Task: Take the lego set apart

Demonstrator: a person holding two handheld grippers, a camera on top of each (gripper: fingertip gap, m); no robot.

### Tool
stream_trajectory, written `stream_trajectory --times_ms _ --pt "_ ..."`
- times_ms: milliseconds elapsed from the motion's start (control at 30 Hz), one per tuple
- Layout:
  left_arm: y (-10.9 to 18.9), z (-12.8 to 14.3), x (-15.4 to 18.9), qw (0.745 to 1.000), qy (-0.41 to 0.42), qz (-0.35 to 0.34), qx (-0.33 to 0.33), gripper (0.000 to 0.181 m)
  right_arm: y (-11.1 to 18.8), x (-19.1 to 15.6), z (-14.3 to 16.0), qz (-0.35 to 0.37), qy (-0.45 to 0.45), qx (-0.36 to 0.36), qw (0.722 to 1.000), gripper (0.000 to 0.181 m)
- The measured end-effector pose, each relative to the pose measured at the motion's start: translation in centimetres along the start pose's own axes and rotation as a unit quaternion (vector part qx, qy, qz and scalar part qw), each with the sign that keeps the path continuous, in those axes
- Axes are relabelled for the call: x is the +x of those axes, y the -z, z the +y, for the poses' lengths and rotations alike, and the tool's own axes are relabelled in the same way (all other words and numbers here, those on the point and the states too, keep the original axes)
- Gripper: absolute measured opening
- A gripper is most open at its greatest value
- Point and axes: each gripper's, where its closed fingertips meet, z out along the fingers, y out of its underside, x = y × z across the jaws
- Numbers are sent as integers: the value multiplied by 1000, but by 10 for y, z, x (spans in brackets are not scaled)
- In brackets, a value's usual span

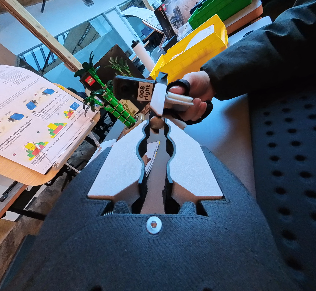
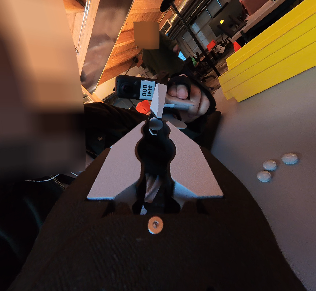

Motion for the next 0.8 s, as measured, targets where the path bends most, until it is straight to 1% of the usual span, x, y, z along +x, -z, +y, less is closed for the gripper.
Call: stream_trajectory --times_ms 133,300,533,600,667,733,800 --pt "0 1 1 1000 -5 -3 -4 14 1 1 1 15 12 -10 1000 14" --pt "-2 1 -2 1000 -22 -16 -11 14 3 0 -1 17 10 -10 1000 14" --pt "-4 2 -2 1000 1 -9 -6 14 6 1 0 28 21 -18 999 14" --pt "-3 1 -2 1000 21 -6 1 14 5 0 -1 35 51 -19 998 14" --pt "-1 1 -3 998 62 -3 14 14 6 1 -2 59 104 -21 993 14" --pt "2 0 -5 993 116 9 26 18 8 1 -5 85 165 -20 982 14" --pt "7 -1 -4 982 180 39 39 25 9 0 -10 113 237 -14 965 15"
